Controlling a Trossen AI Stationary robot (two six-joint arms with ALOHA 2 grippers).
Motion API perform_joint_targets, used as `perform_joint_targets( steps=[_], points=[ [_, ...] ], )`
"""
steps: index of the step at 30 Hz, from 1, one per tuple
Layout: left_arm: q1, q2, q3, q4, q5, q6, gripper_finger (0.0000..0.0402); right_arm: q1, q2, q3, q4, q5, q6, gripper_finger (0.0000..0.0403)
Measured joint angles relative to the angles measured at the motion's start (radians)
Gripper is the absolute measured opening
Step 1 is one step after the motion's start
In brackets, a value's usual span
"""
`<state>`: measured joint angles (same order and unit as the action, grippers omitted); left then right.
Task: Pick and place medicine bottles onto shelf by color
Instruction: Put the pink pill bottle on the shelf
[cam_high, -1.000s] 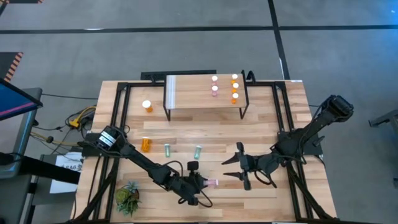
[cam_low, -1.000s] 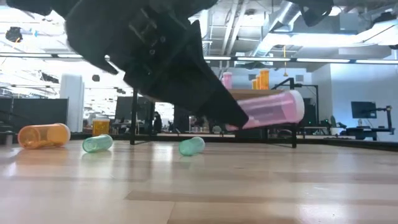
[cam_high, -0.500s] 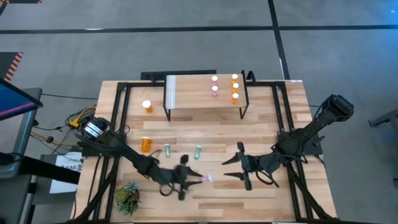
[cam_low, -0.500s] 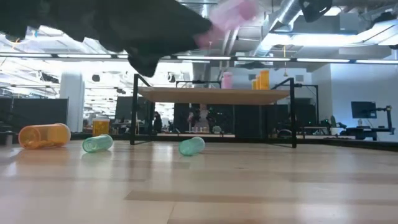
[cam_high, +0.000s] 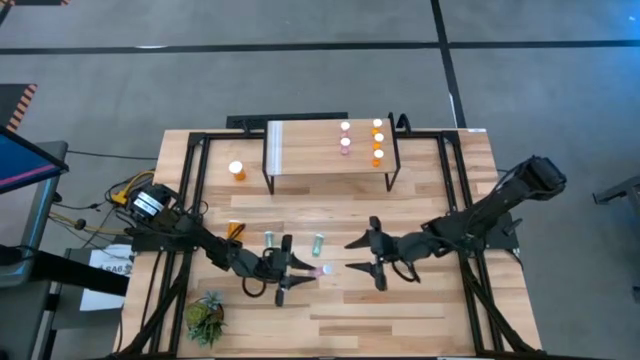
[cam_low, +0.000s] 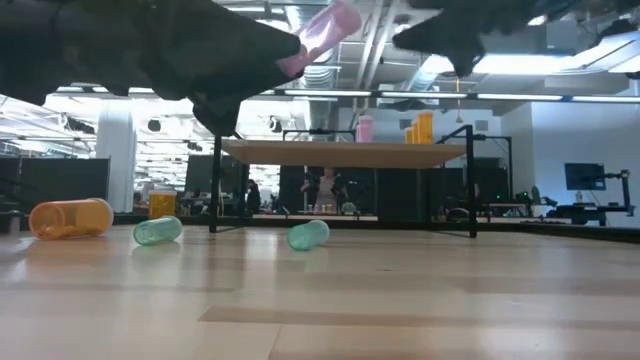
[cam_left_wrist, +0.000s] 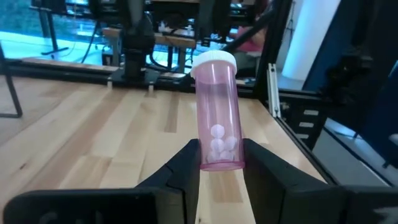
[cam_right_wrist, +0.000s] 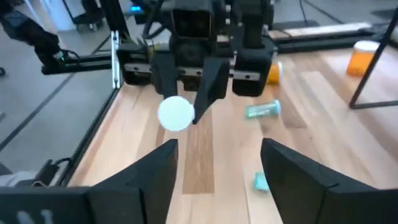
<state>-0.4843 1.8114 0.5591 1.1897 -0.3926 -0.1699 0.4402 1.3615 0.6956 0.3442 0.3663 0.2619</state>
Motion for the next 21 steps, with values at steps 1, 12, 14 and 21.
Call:
perform_joint_targets(
  steps=[1,12,14,21],
  points=[
    [0.000,0.000,0.000,-0.003,-0.001,0.003,0.0089,-0.012,0.019,0.005,0.005,-0.017,0.000,0.0256],
    [0.006,0.001,0.000,-0.039,-0.005,-0.015,0.0089,-0.025,0.201,0.147,-0.008,-0.073,-0.027,0.0297],
    [0.006,0.001,0.000,-0.042,-0.004,-0.016,0.0089,-0.026,0.226,0.175,-0.043,-0.073,-0.028,0.0304],
    [0.006,0.001,0.000,-0.067,-0.003,-0.027,0.0089,-0.050,0.295,0.271,-0.120,-0.086,-0.032,0.0323]
  ],
)
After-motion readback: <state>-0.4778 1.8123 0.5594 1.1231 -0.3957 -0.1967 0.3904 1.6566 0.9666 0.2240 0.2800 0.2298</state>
